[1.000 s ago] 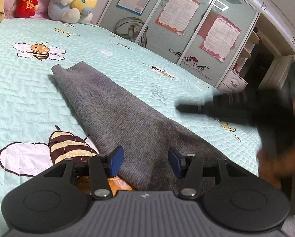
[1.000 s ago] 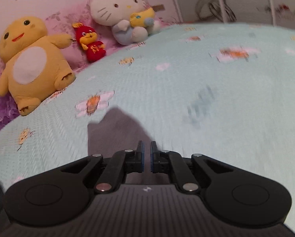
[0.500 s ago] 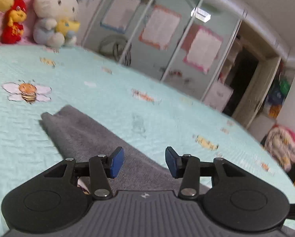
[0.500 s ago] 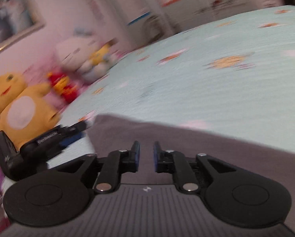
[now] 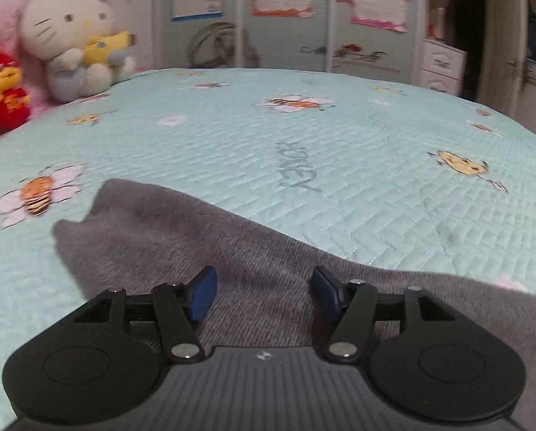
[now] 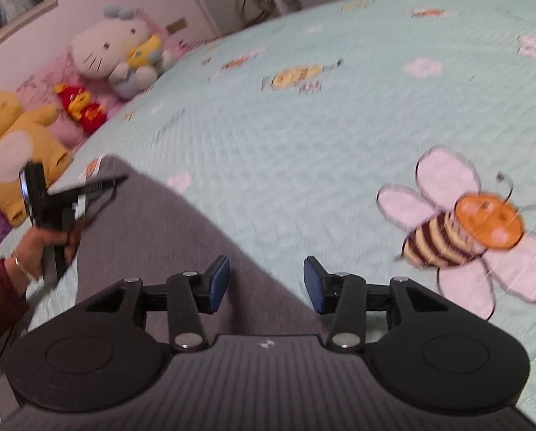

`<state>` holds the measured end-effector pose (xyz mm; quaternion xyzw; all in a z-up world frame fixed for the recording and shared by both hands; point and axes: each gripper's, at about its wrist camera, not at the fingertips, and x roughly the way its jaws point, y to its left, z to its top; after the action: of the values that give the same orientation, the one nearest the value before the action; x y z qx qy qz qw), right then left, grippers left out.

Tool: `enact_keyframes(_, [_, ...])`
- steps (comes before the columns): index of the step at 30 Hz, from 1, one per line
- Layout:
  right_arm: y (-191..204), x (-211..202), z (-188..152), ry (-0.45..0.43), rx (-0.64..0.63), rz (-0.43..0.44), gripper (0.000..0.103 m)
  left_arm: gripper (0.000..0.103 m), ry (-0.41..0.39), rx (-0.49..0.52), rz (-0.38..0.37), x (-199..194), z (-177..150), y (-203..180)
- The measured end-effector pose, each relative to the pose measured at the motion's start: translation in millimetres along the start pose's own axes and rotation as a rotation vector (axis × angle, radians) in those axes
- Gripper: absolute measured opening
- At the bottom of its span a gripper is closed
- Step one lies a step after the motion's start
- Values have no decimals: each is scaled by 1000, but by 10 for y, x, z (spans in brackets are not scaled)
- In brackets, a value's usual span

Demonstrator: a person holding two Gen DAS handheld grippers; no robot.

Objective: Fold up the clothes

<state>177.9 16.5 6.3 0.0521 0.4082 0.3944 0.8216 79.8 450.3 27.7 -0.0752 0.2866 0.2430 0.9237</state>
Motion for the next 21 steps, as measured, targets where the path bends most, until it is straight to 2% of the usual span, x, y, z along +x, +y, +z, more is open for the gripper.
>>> enact_keyframes(1, [36,-10,-27,-8,-21,4,45,58,-17,-11,15,-119,11,-51])
enact_keyframes(2, [61,-13,-46,-13,-34,14,44,58,-42,-15,-8,-268,5,-117])
enact_keyframes(5, [201,-34,-82,-15,-95,-9,24,60,-81,53,-189,-676,-112,-417])
enact_keyframes(7, [275,-127,-133,-38,-147,-42,7,62,-54,161,-255,-781,-257,-695])
enact_keyframes(9, [413,-239,-189,-96,-212,-72,3,63,16,277,-291,-789,-436,-971])
enact_keyframes(11, [670,-340,-311,-156,-335,-140,3,64,57,309,-275,-731,-577,-1096])
enact_keyframes(13, [1029,-389,-526,-195,-535,-228,2,67,41,298,-253,-725,-627,-1115])
enact_keyframes(16, [1434,-296,-944,-193,-826,-328,2,68,55,265,-238,-740,-623,-1124])
enact_keyframes(17, [1494,-252,-1055,-178,-876,-331,2,70,50,262,-235,-749,-631,-1128])
enact_keyframes(21, [1511,-113,-1232,-136,-933,-343,2,71,3,251,-235,-776,-689,-1103])
